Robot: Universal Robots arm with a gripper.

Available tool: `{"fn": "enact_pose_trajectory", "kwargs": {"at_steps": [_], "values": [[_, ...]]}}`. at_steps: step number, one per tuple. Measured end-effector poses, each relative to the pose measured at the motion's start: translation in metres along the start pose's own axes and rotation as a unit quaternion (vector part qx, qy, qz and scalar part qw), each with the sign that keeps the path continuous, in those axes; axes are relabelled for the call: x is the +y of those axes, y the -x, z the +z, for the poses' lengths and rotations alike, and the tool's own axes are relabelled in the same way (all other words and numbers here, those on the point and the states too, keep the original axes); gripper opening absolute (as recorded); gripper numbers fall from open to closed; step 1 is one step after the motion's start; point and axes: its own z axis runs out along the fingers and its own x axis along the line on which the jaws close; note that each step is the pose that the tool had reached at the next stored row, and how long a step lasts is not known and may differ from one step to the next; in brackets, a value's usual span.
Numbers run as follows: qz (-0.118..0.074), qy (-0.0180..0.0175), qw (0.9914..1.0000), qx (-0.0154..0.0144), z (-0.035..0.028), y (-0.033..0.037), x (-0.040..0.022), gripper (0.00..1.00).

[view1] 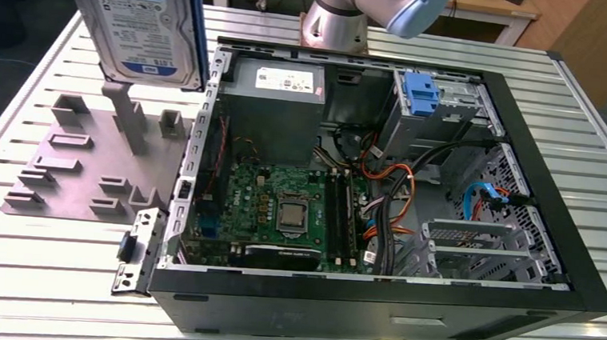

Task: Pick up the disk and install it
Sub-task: 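Pick up the disk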

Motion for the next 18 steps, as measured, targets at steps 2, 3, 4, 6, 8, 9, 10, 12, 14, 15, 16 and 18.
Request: {"fn": "enact_pose_trajectory", "kwargs": {"at_steps": [2,3,4,6,8,9,10,12,14,15,16,18], "values": [[0.000,0.0000,1.00000,0.0000,-0.0001,0.0002,-0.0042,0.36],[0.000,0.0000,1.00000,0.0000,-0.0002,0.0002,-0.0062,0.36],[0.000,0.0000,1.00000,0.0000,-0.0002,0.0003,-0.0084,0.36],[0.000,0.0000,1.00000,0.0000,-0.0003,0.0005,-0.0129,0.36],[0.000,0.0000,1.00000,0.0000,-0.0004,0.0007,-0.0178,0.36],[0.000,0.0000,1.00000,0.0000,-0.0005,0.0009,-0.0207,0.36],[0.001,0.0000,1.00000,0.0000,-0.0005,0.0010,-0.0239,0.36],[0.001,0.0000,1.00000,0.0000,-0.0005,0.0012,-0.0301,0.36],[0.001,0.0000,1.00000,0.0000,-0.0006,0.0014,-0.0349,0.36],[0.002,0.0000,1.00000,-0.0001,-0.0006,0.0015,-0.0368,0.36],[0.002,0.0000,1.00000,0.0000,-0.0007,0.0015,-0.0378,0.36],[0.002,0.0000,1.00000,0.0000,-0.0007,0.0010,-0.0380,0.36]]}}
